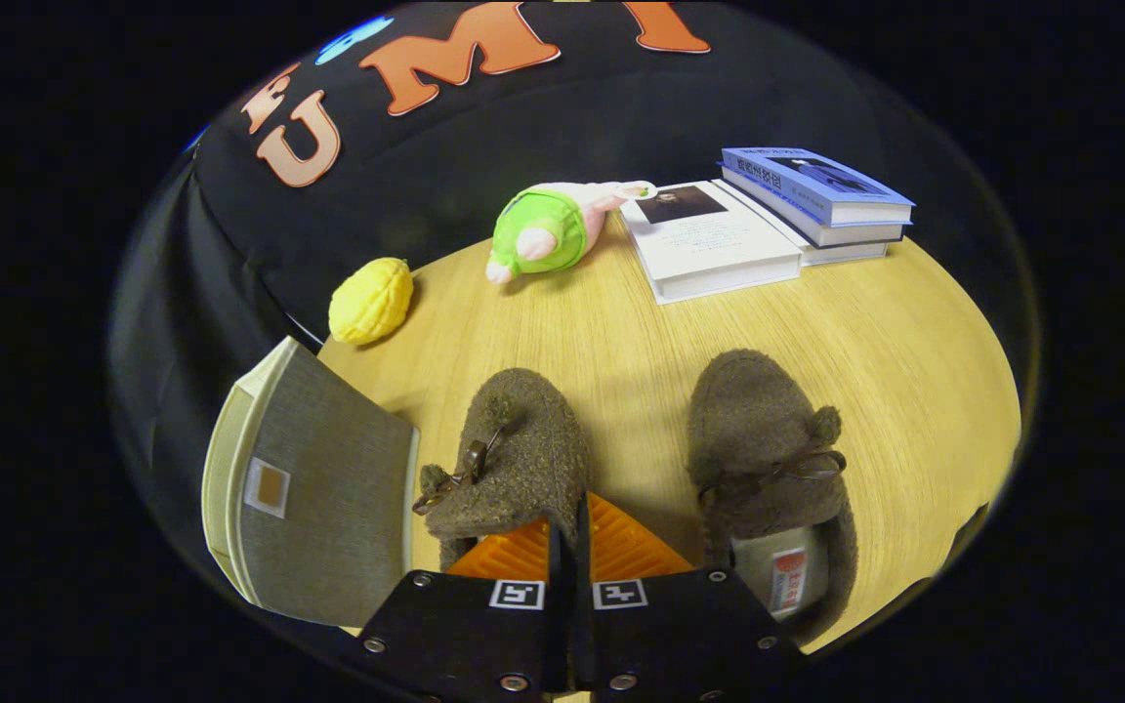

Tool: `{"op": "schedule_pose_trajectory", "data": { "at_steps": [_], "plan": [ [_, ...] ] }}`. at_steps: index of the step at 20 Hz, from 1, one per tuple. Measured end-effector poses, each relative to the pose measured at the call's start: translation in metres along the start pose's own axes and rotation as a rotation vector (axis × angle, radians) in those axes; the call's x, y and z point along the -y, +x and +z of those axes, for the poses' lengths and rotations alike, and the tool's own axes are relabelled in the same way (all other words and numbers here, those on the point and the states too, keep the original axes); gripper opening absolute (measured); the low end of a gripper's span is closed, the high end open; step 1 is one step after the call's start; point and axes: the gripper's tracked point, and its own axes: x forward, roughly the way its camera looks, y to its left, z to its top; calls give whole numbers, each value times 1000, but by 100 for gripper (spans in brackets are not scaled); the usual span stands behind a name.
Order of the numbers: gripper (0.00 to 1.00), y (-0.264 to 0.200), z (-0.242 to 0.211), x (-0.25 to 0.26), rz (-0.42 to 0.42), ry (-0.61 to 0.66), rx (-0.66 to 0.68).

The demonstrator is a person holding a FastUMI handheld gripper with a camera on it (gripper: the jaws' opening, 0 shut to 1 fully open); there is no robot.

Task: Open the storage box then place both shoes into the box .Put the left shoe in first, then the right shoe, with the right side of both shoes facing outward in a uniform manner.

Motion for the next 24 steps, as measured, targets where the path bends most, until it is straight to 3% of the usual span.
{"op": "schedule_pose_trajectory", "data": {
  "at_steps": [14,19,24],
  "plan": [
    [4,-92,56,-162,208,-35,133],
    [4,-82,43,-223,251,-52,90],
    [4,-49,16,-261,229,-72,26]
  ]
}}
